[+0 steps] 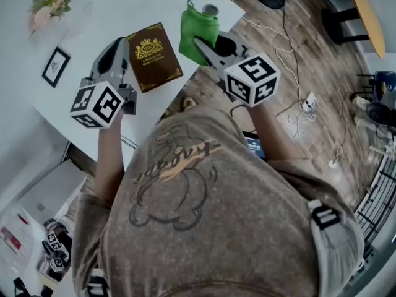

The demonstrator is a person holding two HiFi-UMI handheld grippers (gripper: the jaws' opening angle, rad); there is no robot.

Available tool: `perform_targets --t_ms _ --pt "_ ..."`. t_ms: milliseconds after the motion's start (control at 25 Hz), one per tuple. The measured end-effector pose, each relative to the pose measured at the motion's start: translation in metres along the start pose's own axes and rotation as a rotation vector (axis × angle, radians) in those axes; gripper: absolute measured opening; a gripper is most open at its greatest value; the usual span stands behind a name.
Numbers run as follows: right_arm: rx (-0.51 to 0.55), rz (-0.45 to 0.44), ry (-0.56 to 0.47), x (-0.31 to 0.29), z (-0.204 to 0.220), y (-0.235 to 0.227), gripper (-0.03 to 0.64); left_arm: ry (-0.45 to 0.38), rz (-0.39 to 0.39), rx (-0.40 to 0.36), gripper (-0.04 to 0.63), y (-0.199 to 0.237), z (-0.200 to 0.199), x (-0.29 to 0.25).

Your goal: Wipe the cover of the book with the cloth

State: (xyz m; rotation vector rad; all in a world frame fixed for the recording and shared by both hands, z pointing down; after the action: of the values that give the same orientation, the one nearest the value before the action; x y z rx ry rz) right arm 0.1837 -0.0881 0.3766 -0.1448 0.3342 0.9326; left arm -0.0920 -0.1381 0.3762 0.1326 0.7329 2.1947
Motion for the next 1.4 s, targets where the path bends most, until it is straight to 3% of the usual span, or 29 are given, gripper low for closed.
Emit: perform_targets --t_ms 160,320,840,1400 --pt "0.097 0.032 -0.075 -0.004 -0.002 0.017 0.072 -0.077 -0.013 -0.110 0.003 -0.012 -0.003 0.010" --pt "0.051 0.076 -0.141 -0.006 0.005 0.016 0.071 -0.123 -0.019 -0.190 0.003 -0.014 -0.001 0.020" --pt "-0.033 0.150 -0.182 -0.013 0.050 0.010 0.071 -0.066 -0.026 -0.188 0.003 0.011 0.041 0.028" --pt "-0.039 0.113 -0.164 -0.024 0.074 0.021 0.071 -0.064 -0.045 -0.160 0.003 0.025 0.061 0.030"
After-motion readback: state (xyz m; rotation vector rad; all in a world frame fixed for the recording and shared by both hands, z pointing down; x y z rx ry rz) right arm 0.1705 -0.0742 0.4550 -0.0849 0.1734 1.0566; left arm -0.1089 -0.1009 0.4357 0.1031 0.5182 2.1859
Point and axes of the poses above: the fingertips, and each gripper's own axes: x backward along the fingers, y to its left, z out of its underside, the point moved 9 cm from there along x, backward along the fingers, and after that the axes turned 10 degrees about x, right-handed, at the moved point
